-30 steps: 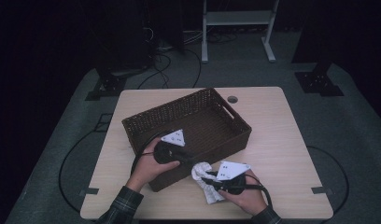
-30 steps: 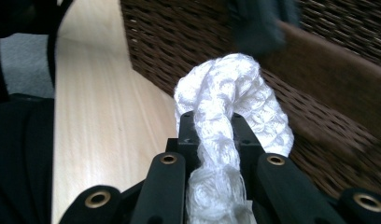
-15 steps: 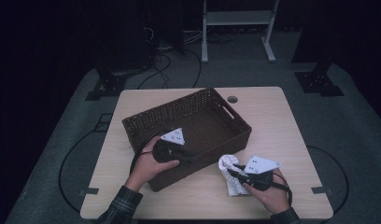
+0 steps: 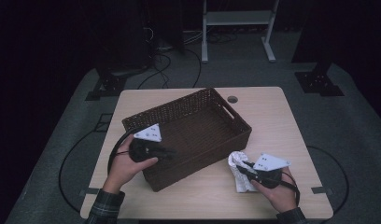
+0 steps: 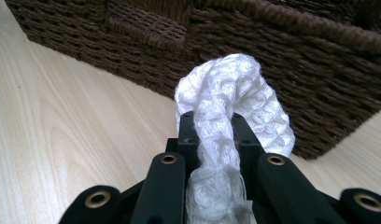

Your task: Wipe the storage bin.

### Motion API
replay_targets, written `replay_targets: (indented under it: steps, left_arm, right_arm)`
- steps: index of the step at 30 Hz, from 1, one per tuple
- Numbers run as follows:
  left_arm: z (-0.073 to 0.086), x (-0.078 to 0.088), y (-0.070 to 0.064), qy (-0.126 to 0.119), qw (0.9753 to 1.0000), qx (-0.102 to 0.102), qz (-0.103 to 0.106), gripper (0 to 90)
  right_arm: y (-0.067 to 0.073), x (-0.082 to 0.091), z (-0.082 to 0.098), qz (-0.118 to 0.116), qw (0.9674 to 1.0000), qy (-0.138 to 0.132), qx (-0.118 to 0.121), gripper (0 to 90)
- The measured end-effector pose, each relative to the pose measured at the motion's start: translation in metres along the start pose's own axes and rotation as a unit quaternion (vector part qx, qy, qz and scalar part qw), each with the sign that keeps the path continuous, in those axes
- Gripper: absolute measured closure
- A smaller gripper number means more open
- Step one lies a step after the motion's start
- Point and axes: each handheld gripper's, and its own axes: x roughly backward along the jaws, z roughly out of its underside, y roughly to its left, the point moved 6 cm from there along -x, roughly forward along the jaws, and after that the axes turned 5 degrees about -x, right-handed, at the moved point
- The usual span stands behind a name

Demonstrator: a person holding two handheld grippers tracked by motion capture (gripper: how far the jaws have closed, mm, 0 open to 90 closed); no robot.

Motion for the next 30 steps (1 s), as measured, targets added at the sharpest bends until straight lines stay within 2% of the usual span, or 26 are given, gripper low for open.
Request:
replay_targets:
  steps: [3, 9, 16, 20, 23, 30]
  left_arm:
    - [0.01, 0.016, -0.003, 0.003, 0.9999, 0.006, -0.007, 89.6]
    - [0.042, 0.037, -0.004, 0.008, 0.9989, 0.036, -0.029, 89.7]
    - [0.074, 0.057, -0.002, 0.014, 0.9963, 0.069, -0.051, 89.8]
    - [0.083, 0.06, -0.001, 0.018, 0.9954, 0.078, -0.052, 89.8]
    - [0.087, 0.056, -0.001, 0.022, 0.9954, 0.081, -0.046, 89.7]
    - [0.087, 0.05, 0.0, 0.02, 0.9959, 0.08, -0.037, 89.8]
  right_arm:
    - [-0.003, 0.002, 0.002, 0.004, 1.0, 0.0, -0.002, 77.7]
    - [-0.006, 0.002, 0.004, 0.008, 1.0, 0.002, -0.005, 77.7]
    - [-0.007, 0.001, 0.006, 0.011, 0.9999, 0.006, -0.005, 77.6]
    - [-0.007, 0.002, 0.006, 0.011, 0.9999, 0.005, -0.007, 77.6]
    - [-0.008, 0.002, 0.006, 0.011, 0.9999, 0.005, -0.008, 77.6]
    - [-0.008, 0.002, 0.006, 0.013, 0.9999, 0.004, -0.007, 77.6]
